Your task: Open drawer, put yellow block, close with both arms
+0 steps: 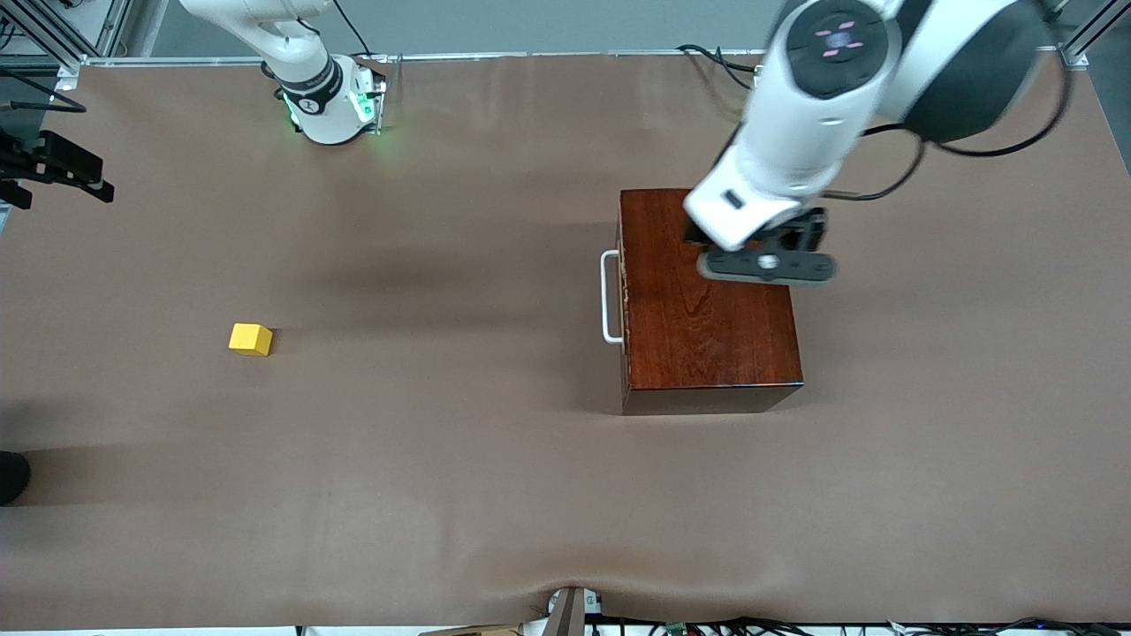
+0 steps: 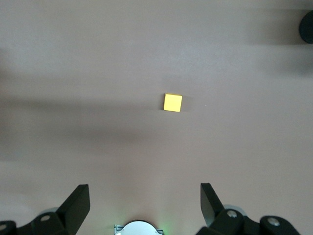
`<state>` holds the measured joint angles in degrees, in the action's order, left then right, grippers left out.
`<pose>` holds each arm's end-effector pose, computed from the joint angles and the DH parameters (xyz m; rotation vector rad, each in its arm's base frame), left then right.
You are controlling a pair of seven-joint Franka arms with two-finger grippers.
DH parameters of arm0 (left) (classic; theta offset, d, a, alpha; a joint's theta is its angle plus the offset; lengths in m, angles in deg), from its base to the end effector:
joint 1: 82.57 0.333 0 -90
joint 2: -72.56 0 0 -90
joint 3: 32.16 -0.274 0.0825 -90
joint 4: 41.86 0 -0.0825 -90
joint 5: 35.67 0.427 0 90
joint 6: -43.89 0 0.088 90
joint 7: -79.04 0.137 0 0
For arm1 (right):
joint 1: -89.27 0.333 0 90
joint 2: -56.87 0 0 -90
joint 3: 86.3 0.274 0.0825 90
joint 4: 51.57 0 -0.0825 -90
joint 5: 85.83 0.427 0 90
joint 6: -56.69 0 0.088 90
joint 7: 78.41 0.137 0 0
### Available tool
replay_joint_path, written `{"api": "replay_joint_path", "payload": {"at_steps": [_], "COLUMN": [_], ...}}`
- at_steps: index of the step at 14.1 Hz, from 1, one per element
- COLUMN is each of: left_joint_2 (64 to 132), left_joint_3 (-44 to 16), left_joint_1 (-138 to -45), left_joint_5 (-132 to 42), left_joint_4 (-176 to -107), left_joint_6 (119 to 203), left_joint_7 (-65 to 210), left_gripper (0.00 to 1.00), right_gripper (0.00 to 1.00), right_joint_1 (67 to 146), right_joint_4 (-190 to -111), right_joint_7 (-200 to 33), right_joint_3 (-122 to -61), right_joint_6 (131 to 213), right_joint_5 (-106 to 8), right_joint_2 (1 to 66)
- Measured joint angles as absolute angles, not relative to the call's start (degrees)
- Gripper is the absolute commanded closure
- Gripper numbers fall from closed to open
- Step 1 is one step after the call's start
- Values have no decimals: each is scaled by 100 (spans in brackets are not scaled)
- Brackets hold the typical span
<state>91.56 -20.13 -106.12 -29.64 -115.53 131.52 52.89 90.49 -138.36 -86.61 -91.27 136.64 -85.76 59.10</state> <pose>0.5655 -0.3643 0.4875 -3.0579 0.2392 0.0779 0.5645 -0.0376 0.5889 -3.1238 -0.1219 0.1246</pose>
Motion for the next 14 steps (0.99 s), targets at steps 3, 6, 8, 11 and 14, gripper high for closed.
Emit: {"api": "replay_joint_path", "payload": {"at_steps": [3, 6, 8, 11, 14], "left_joint_2": [9582, 10152, 10557, 11020, 11356], "left_joint_3": [-2103, -2538, -3050, -3533, -3587], "left_joint_1": [-11074, -11838, -12441, -13033, -13203], "left_joint_5": [-2737, -2654, -2639, -2637, -2636], "left_joint_4": [-11371, -11087, -10784, -10477, -10413], "left_joint_6": [13360, 13611, 13669, 13869, 14164], "left_joint_7": [4955, 4267, 4015, 3594, 3137], "left_gripper": [0, 0, 0, 0, 0], "right_gripper": [0, 0, 0, 0, 0], "right_joint_1": [9048, 9047, 9047, 9047, 9049], "right_joint_4": [-13836, -13836, -13836, -13836, -13835], "right_joint_7": [-8660, -8660, -8660, -8660, -8660], "right_joint_3": [-9132, -9137, -9139, -9141, -9139], "right_joint_6": [13664, 13665, 13665, 13666, 13667], "right_joint_5": [-8548, -8535, -8528, -8519, -8506], "right_joint_2": [5910, 5909, 5909, 5908, 5908]}}
